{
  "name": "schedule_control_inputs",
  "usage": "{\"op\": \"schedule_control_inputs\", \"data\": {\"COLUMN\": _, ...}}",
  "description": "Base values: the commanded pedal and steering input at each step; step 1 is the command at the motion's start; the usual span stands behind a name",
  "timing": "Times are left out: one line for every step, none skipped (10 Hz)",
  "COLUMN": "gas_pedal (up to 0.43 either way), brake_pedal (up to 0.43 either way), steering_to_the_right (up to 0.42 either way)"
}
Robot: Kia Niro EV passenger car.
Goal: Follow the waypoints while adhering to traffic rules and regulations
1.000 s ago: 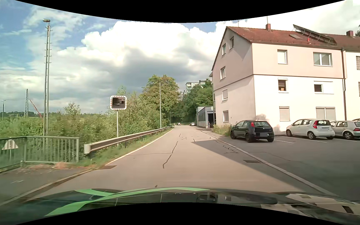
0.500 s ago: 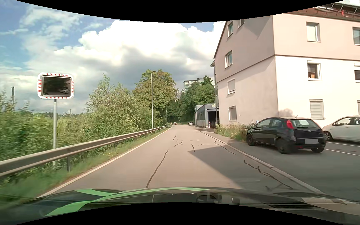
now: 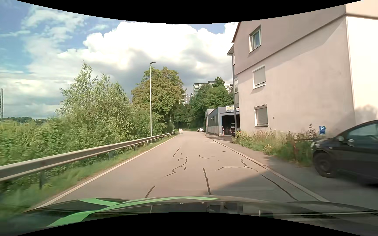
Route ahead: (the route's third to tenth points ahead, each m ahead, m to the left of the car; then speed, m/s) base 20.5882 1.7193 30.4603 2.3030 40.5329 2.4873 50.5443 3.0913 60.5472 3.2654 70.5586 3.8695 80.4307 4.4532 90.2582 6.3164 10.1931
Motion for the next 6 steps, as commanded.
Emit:
{"op": "schedule_control_inputs", "data": {"gas_pedal": 0.138, "brake_pedal": 0.0, "steering_to_the_right": -0.01}}
{"op": "schedule_control_inputs", "data": {"gas_pedal": 0.138, "brake_pedal": 0.0, "steering_to_the_right": -0.011}}
{"op": "schedule_control_inputs", "data": {"gas_pedal": 0.138, "brake_pedal": 0.0, "steering_to_the_right": -0.011}}
{"op": "schedule_control_inputs", "data": {"gas_pedal": 0.138, "brake_pedal": 0.0, "steering_to_the_right": -0.011}}
{"op": "schedule_control_inputs", "data": {"gas_pedal": 0.138, "brake_pedal": 0.0, "steering_to_the_right": -0.011}}
{"op": "schedule_control_inputs", "data": {"gas_pedal": 0.138, "brake_pedal": 0.0, "steering_to_the_right": -0.011}}
